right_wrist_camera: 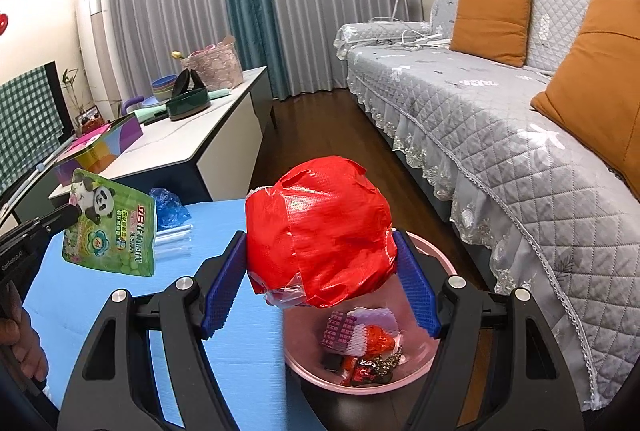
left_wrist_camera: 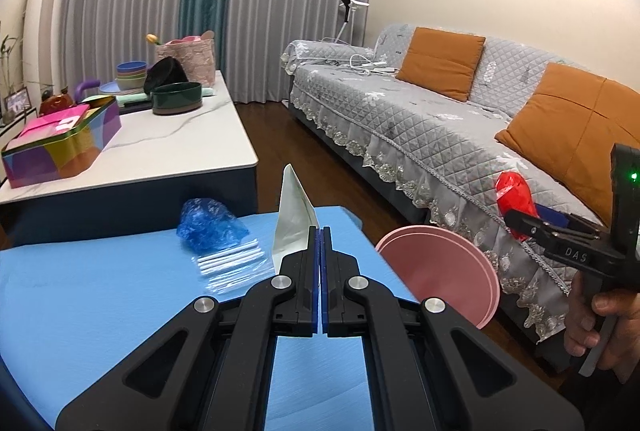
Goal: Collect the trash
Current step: 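Carry the green packet and red bag over the pink bin with both grippers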
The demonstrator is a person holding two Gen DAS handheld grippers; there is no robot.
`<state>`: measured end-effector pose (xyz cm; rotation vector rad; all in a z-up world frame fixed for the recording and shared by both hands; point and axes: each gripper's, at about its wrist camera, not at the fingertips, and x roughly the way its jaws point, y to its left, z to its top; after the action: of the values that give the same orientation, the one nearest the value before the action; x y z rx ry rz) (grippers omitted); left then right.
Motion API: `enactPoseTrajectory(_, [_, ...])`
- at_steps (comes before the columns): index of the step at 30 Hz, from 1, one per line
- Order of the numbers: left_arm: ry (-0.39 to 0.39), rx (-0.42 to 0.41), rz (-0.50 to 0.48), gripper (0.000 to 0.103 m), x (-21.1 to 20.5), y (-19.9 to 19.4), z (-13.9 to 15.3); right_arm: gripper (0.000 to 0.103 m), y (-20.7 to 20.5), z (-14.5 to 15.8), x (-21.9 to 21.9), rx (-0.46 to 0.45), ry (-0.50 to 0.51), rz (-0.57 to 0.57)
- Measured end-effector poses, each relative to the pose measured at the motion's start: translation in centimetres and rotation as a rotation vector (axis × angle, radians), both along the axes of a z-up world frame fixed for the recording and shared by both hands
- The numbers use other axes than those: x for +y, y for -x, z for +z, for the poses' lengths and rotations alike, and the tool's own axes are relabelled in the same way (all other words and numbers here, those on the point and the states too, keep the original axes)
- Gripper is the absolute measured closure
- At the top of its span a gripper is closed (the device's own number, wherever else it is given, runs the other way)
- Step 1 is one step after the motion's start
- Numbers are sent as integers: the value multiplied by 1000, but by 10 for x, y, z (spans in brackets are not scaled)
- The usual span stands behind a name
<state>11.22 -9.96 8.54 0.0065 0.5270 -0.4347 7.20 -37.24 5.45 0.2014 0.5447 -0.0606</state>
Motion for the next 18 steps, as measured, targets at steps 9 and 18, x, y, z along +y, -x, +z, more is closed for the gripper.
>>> enactPoseTrajectory(9, [6, 3, -50, 103, -32, -6, 4, 31, 4, -3, -19, 3, -19, -40])
enactPoseTrajectory(18, [20, 14, -114, 103, -74, -17, 3, 31, -1, -10, -31, 22, -17, -76])
